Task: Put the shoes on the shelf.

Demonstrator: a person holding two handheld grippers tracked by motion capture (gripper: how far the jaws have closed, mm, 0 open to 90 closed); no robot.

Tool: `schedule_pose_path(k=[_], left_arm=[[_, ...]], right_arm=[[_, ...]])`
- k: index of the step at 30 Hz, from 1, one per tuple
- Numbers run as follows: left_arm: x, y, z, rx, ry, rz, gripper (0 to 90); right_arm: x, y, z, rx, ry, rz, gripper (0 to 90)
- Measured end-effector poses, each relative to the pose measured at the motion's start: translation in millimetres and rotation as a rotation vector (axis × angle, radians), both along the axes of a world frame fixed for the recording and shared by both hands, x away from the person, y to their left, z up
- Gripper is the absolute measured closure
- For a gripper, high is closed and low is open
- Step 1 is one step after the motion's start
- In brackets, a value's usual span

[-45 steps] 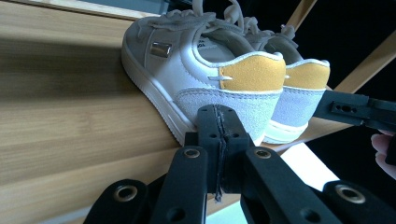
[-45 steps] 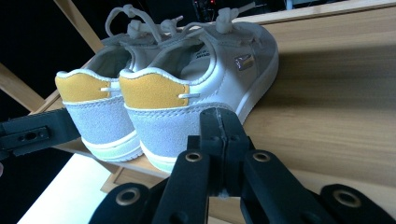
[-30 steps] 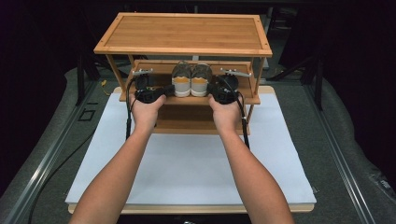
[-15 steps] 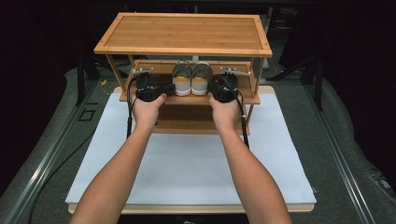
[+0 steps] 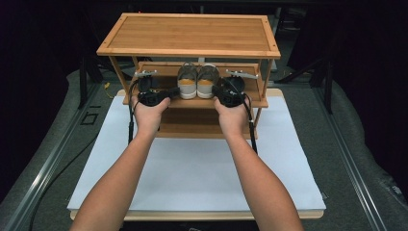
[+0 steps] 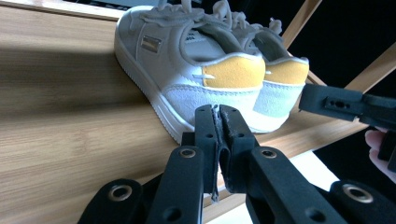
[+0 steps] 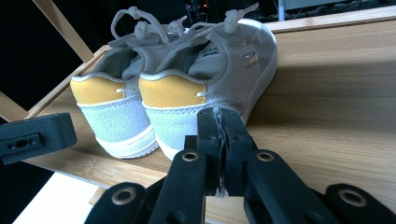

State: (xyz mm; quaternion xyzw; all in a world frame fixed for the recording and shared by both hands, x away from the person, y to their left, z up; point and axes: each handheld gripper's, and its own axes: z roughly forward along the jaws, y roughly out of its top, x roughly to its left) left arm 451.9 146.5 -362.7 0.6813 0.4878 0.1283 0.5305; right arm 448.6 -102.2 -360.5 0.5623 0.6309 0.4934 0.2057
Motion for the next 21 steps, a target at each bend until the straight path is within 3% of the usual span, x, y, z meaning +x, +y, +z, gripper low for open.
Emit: schedule_pose_path(k=[8, 12, 21], left_arm=[[-10.9, 3.7, 7.9, 0.023, -0.025, -0.009, 85.4], [-17.8, 8.1, 11.6, 0.01, -0.032, -0.004, 85.0], [-38.2, 16.6, 13.8, 0.011, -0.053, -0.026, 83.6]], right_arm=[[-7.0, -8.8, 2.9, 0.006, -0.011, 0.0, 87.3], [-11.3, -10.4, 3.3, -0.006, -0.011, -0.003, 87.2], [-33.5, -9.3, -0.9, -0.04, -0.018, 0.051, 86.4]])
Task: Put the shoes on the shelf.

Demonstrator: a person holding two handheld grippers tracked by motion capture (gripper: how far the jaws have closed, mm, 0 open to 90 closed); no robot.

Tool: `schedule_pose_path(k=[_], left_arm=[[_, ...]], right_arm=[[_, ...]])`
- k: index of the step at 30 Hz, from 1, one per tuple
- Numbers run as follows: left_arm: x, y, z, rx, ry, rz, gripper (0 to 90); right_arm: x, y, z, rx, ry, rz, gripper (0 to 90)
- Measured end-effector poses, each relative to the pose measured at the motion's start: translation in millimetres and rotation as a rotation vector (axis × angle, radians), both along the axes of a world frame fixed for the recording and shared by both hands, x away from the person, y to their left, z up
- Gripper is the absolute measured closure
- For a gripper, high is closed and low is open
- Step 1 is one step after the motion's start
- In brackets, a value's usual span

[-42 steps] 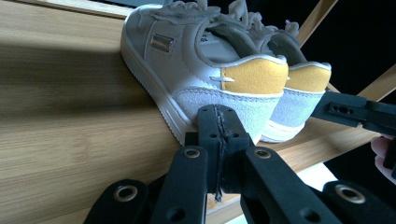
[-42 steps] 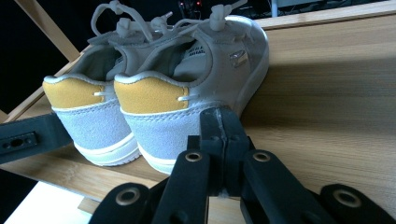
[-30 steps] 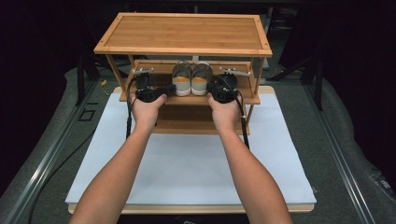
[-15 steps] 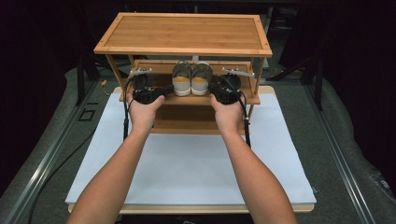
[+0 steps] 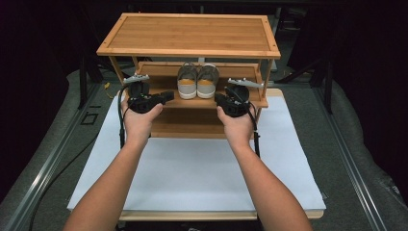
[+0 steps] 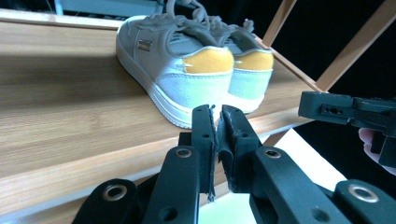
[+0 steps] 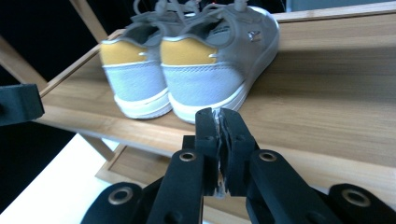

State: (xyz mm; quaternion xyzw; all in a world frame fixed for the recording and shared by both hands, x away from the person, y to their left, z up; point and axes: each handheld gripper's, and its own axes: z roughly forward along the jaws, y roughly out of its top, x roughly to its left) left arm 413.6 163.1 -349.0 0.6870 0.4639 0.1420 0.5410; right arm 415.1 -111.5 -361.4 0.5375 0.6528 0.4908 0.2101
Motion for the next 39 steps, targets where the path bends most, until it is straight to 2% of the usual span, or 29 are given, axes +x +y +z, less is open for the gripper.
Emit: schedule_pose_path(k=[2, 3, 6, 10, 15, 21, 23, 26, 27, 28, 30, 38, 39], left_arm=[[-4.9, 1.9, 0.1, 0.008, -0.007, -0.012, 82.9], [-4.9, 1.9, 0.1, 0.008, -0.007, -0.012, 82.3], [-15.8, 8.6, -0.9, 0.02, -0.02, -0.032, 80.8], [-25.4, 16.4, -3.9, 0.033, -0.026, -0.045, 76.2], [-35.6, 25.6, -7.4, 0.035, -0.036, -0.053, 69.8], [-48.0, 39.8, -20.7, 0.045, -0.035, -0.04, 64.9], [-51.2, 43.3, -25.6, 0.05, -0.031, -0.043, 63.5], [-56.0, 47.0, -33.2, 0.054, -0.026, -0.045, 61.2], [-57.7, 47.8, -36.1, 0.058, -0.027, -0.043, 60.0], [-57.7, 47.8, -36.1, 0.058, -0.027, -0.043, 58.7], [-63.8, 49.9, -45.3, 0.065, -0.032, -0.046, 56.9], [-77.3, 57.6, -65.0, 0.064, -0.029, -0.049, 52.9], [-82.0, 60.0, -71.7, 0.07, -0.027, -0.045, 51.3]], right_arm=[[-5.7, -1.8, 2.7, 0.004, -0.012, 0.016, 86.1], [-8.4, -3.2, 4.6, -0.001, -0.002, 0.028, 85.9], [-17.2, -6.1, 9.2, 0.003, -0.03, 0.036, 85.2], [-28.6, -12.1, 13.0, 0.002, -0.045, 0.04, 83.3], [-42.1, -19.1, 10.8, 0.0, -0.042, 0.053, 80.9], [-55.2, -25.5, 2.9, -0.002, -0.039, 0.058, 78.1], [-61.5, -28.3, -2.9, 0.018, -0.046, 0.059, 76.9], [-69.4, -29.2, -13.9, -0.014, -0.05, 0.051, 74.7], [-72.1, -29.2, -18.3, -0.021, -0.038, 0.062, 74.3], [-72.1, -29.2, -18.3, -0.021, -0.038, 0.062, 74.3], [-82.6, -30.9, -32.4, -0.052, -0.043, 0.063, 73.1], [-103.2, -40.1, -54.0, -0.059, -0.049, 0.064, 68.6], [-106.6, -43.0, -59.1, -0.039, -0.053, 0.063, 66.5]])
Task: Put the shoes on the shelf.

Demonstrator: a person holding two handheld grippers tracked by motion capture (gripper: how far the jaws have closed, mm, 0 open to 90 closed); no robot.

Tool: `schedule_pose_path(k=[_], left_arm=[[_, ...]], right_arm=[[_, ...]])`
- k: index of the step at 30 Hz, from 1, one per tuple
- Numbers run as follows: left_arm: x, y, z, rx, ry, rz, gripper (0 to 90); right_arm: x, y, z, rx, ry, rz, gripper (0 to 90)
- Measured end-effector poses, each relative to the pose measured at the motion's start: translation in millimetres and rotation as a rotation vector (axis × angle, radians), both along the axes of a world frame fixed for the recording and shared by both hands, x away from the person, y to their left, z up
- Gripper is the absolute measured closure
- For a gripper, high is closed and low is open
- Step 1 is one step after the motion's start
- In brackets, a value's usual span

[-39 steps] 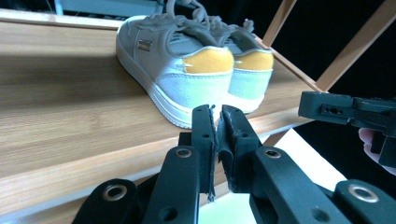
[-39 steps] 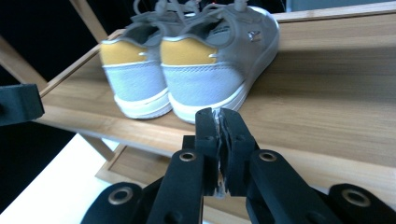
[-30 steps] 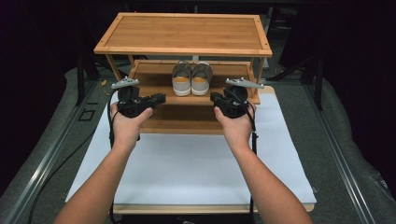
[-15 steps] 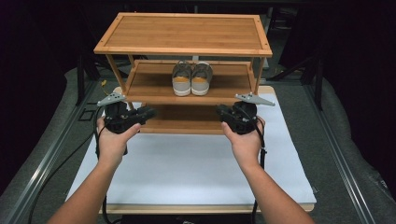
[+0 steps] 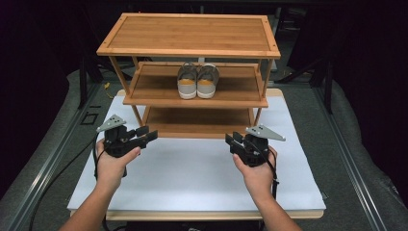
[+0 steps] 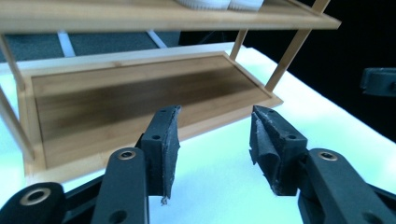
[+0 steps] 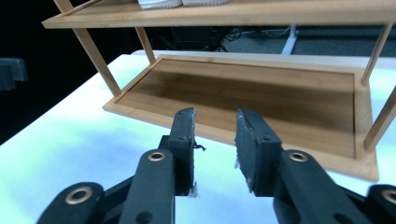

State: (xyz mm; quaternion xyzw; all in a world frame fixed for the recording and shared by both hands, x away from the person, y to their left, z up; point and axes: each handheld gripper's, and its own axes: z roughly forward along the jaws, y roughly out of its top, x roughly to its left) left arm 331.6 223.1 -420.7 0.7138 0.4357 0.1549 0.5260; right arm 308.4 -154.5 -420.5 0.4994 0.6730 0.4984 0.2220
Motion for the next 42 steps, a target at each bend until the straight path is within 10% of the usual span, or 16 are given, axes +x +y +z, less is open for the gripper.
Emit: schedule_pose_path(k=[20, 34, 42], left_arm=[[-23.8, -2.5, -89.1, 0.065, 0.073, -0.045, 49.7], [-24.1, -23.6, -124.0, 0.164, 0.149, -0.139, 50.6], [-20.7, -29.1, -125.9, 0.187, 0.122, -0.162, 47.2]], right_arm=[[-22.0, -5.7, -84.3, -0.042, 0.057, -0.048, 58.2], [-16.5, 7.6, -111.5, -0.161, 0.102, 0.058, 54.7], [-17.8, 7.9, -116.3, -0.205, 0.096, 0.016, 48.0]])
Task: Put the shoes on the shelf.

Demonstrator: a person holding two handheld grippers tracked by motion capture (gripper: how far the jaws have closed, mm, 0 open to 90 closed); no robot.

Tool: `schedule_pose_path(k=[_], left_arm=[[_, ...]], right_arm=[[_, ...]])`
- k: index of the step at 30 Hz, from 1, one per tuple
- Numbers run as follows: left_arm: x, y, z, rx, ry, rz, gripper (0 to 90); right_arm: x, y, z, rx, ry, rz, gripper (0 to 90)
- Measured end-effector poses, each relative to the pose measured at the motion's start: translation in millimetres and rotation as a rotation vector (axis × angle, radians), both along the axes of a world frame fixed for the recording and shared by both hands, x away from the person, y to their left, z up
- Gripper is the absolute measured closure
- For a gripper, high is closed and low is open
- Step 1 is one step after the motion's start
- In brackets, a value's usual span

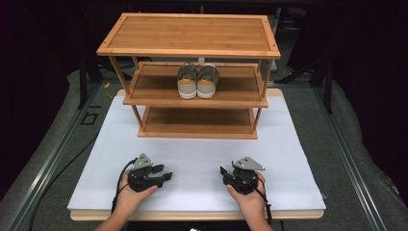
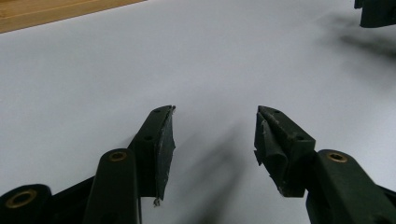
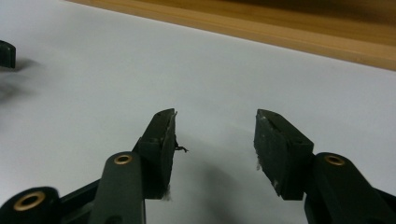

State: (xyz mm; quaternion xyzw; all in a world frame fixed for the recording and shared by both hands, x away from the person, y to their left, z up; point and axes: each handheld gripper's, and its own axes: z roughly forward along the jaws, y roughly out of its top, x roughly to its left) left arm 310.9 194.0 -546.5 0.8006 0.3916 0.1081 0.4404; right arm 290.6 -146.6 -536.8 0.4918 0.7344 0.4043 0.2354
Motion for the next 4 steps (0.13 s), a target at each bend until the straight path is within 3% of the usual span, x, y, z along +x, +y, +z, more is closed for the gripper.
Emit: schedule_pose_path(k=[2, 4], left_arm=[[0.7, 0.0, -0.1, -0.014, 0.003, 0.007, 47.0], [1.2, 0.4, 0.1, -0.018, 0.003, 0.011, 45.5]], right_arm=[[1.3, -2.3, -2.3, 0.036, 0.017, 0.032, 45.3], [1.5, -3.0, -2.7, 0.037, 0.023, 0.033, 45.0]])
